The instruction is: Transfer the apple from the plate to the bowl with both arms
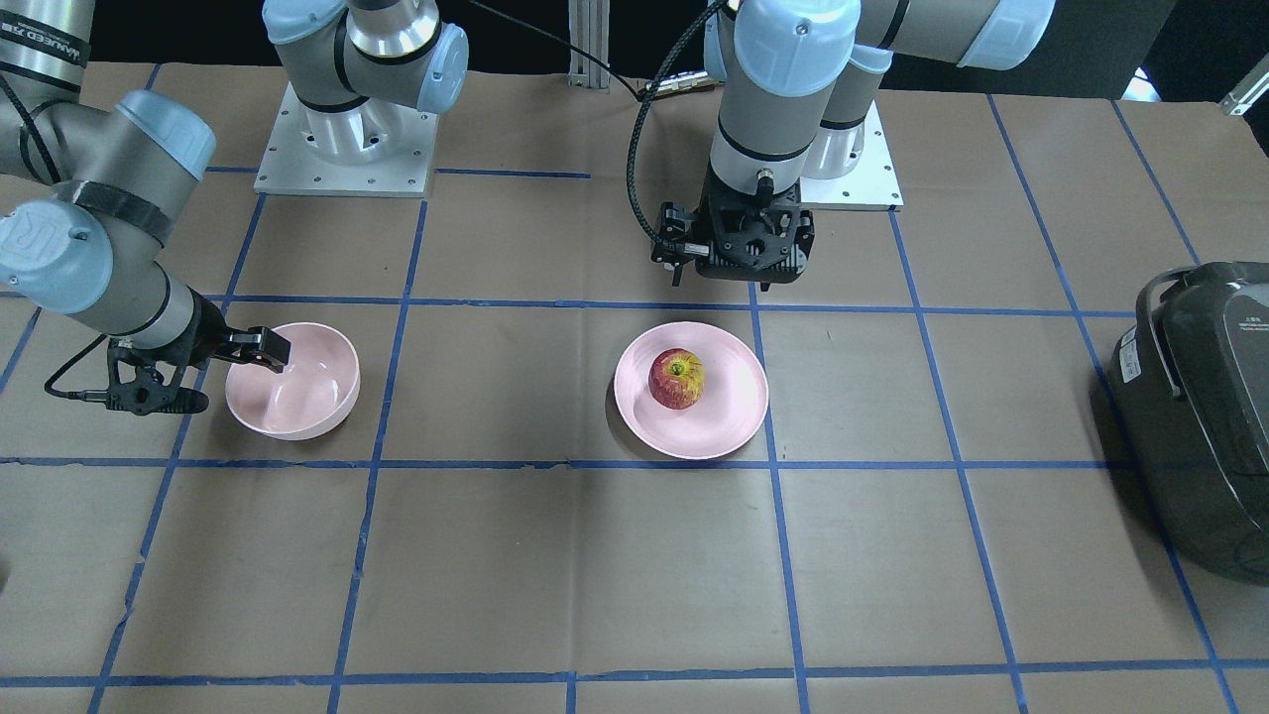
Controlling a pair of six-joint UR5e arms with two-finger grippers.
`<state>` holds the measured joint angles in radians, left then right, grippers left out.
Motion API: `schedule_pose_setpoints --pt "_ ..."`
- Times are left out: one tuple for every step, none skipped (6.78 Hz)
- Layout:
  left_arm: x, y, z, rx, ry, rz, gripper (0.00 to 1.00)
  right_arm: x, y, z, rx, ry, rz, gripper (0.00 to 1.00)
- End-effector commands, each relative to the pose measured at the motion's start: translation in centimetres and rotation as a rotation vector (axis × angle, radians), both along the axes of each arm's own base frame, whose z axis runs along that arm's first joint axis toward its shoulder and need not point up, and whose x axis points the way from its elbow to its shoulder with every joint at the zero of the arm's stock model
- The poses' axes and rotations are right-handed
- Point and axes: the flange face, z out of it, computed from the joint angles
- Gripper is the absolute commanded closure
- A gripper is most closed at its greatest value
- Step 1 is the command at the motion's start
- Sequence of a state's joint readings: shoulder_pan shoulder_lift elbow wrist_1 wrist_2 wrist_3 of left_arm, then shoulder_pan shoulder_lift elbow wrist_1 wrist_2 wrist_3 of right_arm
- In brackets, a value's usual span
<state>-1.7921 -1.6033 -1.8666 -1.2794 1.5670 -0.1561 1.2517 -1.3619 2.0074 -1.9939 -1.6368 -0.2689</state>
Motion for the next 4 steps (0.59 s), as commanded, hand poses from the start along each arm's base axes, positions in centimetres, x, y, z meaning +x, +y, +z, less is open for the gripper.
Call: schedule_pose_setpoints --pt "-0.2 1.4 -6.9 0.010 -0.001 -0.056 0.00 -0.5 1.0 -1.2 0.027 -0.013 -0.016 0.98" --pt "-0.6 0.4 -8.4 -0.010 0.006 -0.115 0.00 -0.6 0.7 -0.9 0.012 -0.007 -0.019 0.99" --pt "-1.1 -0.3 -10.1 -0.005 0.007 -0.160 0.00 -0.6 0.6 -0.3 -0.001 -0.006 -0.033 0.99" --pt "-1.6 -0.7 -10.8 -0.020 0.011 -0.232 0.00 -0.1 -0.1 0.5 -0.034 -0.059 -0.082 0.99"
